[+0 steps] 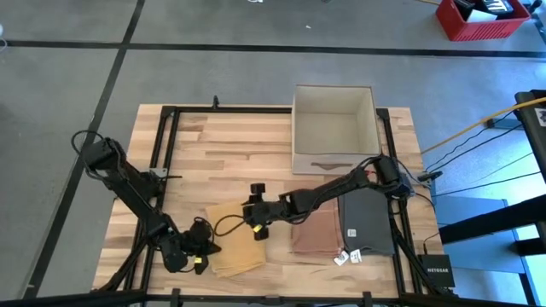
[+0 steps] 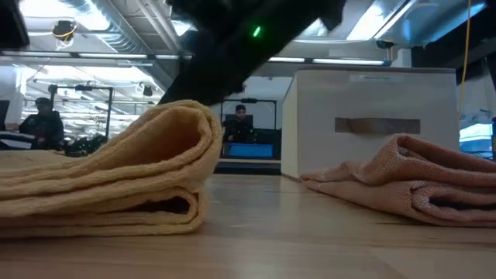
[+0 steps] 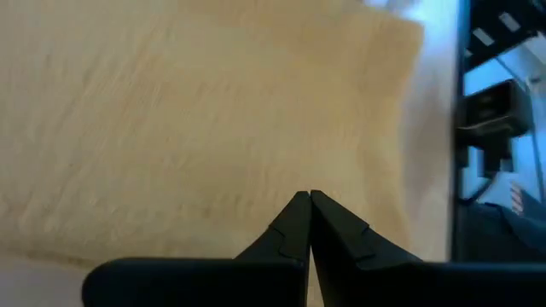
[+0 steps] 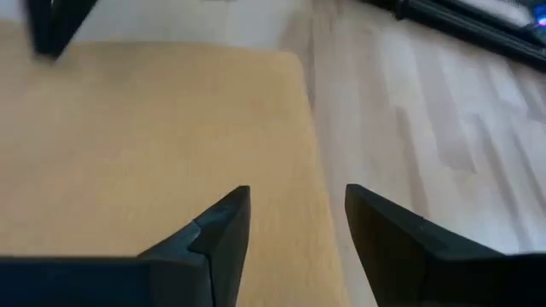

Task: Fold towel
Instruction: Stack the yellow towel into the light orange towel

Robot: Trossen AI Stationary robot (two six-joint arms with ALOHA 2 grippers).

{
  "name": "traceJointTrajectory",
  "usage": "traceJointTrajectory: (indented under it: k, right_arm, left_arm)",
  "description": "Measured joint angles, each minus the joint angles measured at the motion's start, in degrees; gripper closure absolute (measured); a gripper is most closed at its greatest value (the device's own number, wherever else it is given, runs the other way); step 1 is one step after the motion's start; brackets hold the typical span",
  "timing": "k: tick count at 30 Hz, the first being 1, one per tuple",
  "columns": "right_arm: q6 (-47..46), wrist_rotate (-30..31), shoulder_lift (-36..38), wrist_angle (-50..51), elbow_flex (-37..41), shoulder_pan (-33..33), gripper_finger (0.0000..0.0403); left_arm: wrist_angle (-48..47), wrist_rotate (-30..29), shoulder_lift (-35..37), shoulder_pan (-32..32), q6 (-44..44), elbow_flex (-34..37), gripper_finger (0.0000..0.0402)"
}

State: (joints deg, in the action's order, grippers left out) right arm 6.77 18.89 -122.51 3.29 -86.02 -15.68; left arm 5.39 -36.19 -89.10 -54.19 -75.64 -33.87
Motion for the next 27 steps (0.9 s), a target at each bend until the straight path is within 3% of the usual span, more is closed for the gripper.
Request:
traceJointTrajectory:
  k: [7, 12, 18, 24, 27]
  right_arm:
    - [-7.12, -8.55, 6.76, 13.88, -0.58, -1.94, 0.0206]
    - [-9.44, -8.75, 6.63, 9.66, 3.63, -6.00, 0.0206]
    - [-17.77, -1.73, 7.62, 8.51, 9.41, -9.24, 0.0206]
    - [-24.29, 2.06, 9.02, 7.25, 11.86, -12.19, 0.0206]
    - [-26.69, 4.64, 8.99, 7.27, 12.30, -14.31, 0.0206]
  left_arm:
    - [-18.02, -1.42, 13.55, 5.64, 14.06, -3.79, 0.0399]
    - [-20.95, -0.63, 22.29, 15.09, 27.50, -3.82, 0.0397]
    - [-27.60, 12.90, 25.19, 30.08, 36.87, -3.84, 0.0342]
    - [-26.87, 31.06, 20.75, 43.62, 44.89, -3.01, 0.0241]
    - [-26.94, 36.92, 18.25, 48.84, 48.99, -3.03, 0.0205]
